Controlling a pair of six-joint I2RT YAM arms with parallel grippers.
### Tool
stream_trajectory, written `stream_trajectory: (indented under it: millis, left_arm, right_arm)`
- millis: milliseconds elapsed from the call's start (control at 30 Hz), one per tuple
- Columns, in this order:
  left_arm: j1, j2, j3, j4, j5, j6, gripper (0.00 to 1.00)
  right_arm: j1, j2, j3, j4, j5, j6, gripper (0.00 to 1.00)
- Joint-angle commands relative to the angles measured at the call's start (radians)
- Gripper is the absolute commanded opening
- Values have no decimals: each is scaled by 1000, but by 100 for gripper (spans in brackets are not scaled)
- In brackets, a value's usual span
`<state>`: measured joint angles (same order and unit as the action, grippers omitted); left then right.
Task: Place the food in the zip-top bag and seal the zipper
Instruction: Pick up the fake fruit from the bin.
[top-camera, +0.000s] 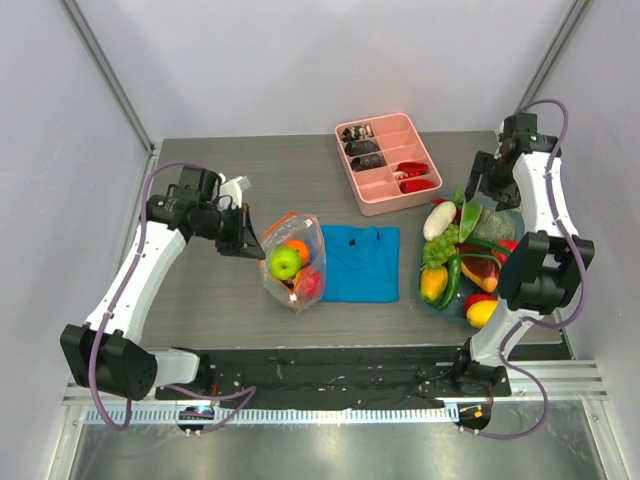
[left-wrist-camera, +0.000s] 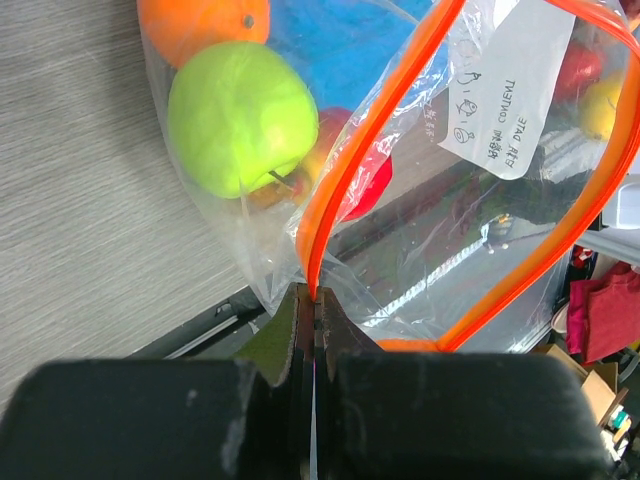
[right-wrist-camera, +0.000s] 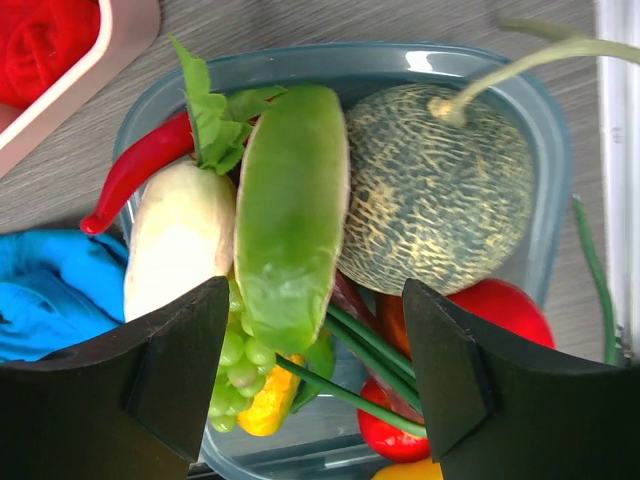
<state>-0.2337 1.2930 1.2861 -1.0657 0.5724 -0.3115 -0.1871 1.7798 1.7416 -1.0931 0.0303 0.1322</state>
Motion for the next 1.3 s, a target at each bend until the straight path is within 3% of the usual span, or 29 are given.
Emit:
stream_trajectory:
  millis: [0, 367, 533, 800, 933, 1267]
  left_arm:
    - [-4, -29, 4, 36, 17, -9, 0]
    - [-3, -24, 1, 38, 11, -8, 0]
    - [-3, -24, -1, 41, 9, -8, 0]
    - [-3, -17, 4, 39, 6, -5, 0]
    - [-3, -9, 10, 36, 9, -6, 0]
    - [-3, 2, 35, 19, 9, 0, 0]
  right_arm:
    - [2, 27, 44, 22, -69, 29, 75]
    - [3, 95, 39, 29, -89, 32, 81]
    - [3, 119, 38, 29, -92, 29, 79]
    - [3, 87, 26, 10, -107, 49, 63]
    - [3, 55, -4, 1, -119, 55, 43]
    - [-50, -57, -2, -76, -135, 52, 21]
